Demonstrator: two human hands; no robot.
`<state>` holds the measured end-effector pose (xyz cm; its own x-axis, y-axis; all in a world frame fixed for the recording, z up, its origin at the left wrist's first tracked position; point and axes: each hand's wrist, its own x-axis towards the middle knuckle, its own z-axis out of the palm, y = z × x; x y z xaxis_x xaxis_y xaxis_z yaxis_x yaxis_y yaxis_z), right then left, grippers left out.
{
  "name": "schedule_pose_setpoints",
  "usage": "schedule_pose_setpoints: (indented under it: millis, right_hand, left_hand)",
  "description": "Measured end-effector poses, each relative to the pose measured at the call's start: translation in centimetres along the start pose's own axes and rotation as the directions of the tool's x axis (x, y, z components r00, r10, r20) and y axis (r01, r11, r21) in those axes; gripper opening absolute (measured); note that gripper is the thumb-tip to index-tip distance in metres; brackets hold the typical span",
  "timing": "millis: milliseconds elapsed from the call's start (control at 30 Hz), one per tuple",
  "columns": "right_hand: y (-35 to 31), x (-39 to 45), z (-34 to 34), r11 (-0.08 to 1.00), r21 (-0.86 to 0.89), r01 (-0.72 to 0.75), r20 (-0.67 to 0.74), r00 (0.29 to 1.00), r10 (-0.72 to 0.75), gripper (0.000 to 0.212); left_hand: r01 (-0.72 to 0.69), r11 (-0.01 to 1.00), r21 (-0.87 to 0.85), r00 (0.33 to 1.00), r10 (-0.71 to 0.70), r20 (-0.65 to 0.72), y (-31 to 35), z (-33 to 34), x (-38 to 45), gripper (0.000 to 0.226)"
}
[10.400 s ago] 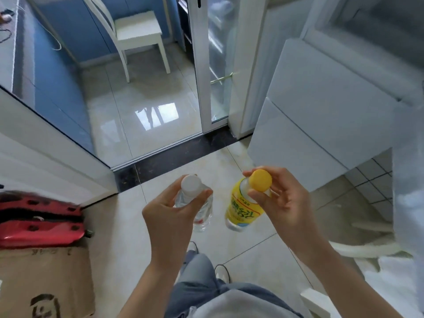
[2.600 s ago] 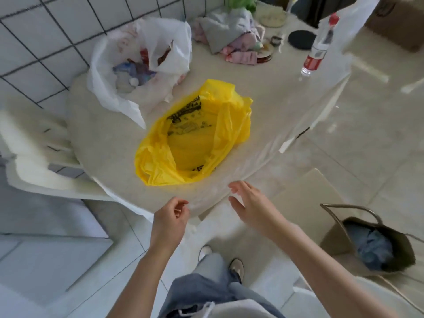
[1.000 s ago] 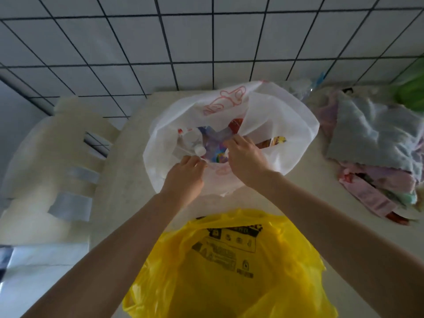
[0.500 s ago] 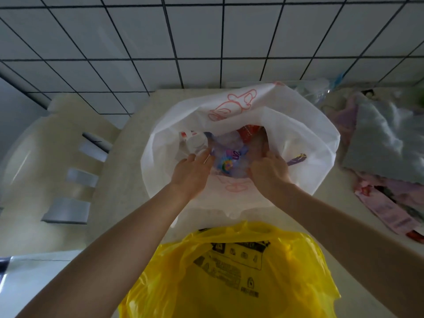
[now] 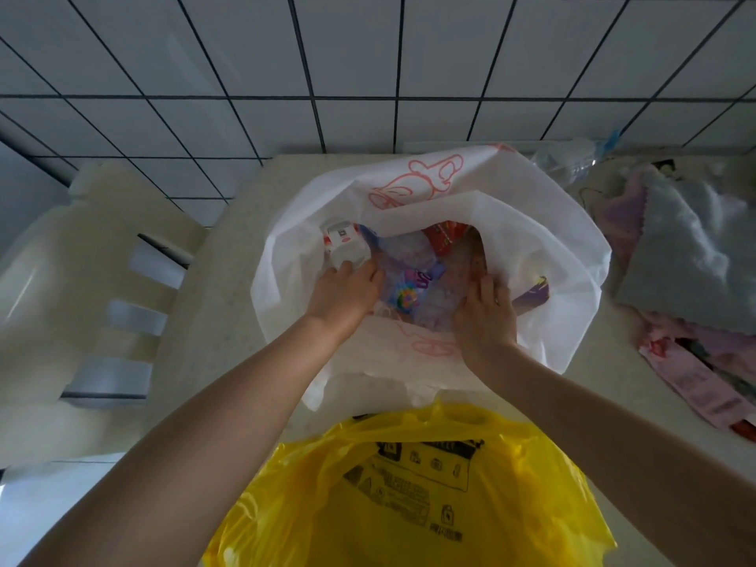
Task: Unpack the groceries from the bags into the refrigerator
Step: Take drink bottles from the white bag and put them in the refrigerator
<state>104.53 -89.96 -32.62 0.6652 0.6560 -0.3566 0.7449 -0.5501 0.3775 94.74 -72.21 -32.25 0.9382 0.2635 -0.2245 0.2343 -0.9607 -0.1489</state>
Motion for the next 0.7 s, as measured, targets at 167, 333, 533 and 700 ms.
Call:
schedule_pose_setpoints:
  millis: [167, 333, 533, 700]
  right_hand:
    - [-0.1, -0.3, 0.5, 0.998, 0.037, -0.042, -0.027, 0.999, 0.043, 0.046]
    - [-0.2, -0.8, 0.3, 0.982, 0.172, -0.074, 0.070, 0.996, 0.062, 0.052]
    - [2.0, -2.4, -2.0, 0.971, 0.234, -0.051, 0.026, 0.999, 0.046, 0.064]
    - [4.1, -4.5, -6.6, 0.946, 0.324, 0.014, -0.260, 0.963, 0.075, 0.053]
  left_hand:
    - [-0.126, 0.971, 0.202, 0.992, 0.124, 0.024, -0.3, -1.2, -0.2, 0.047]
    - [-0.238, 0.952, 0.191, 0.969, 0.247, -0.022, -1.2, -2.1, -0.5, 0.037]
    - [-0.307, 0.929, 0.207, 0.885, 0.359, -0.298, -2.9, -1.9, -2.3, 0.025]
    - [-0.353, 0.934, 0.063, 0.816, 0.340, -0.467, -2.3, -3.5, -5.2, 0.021]
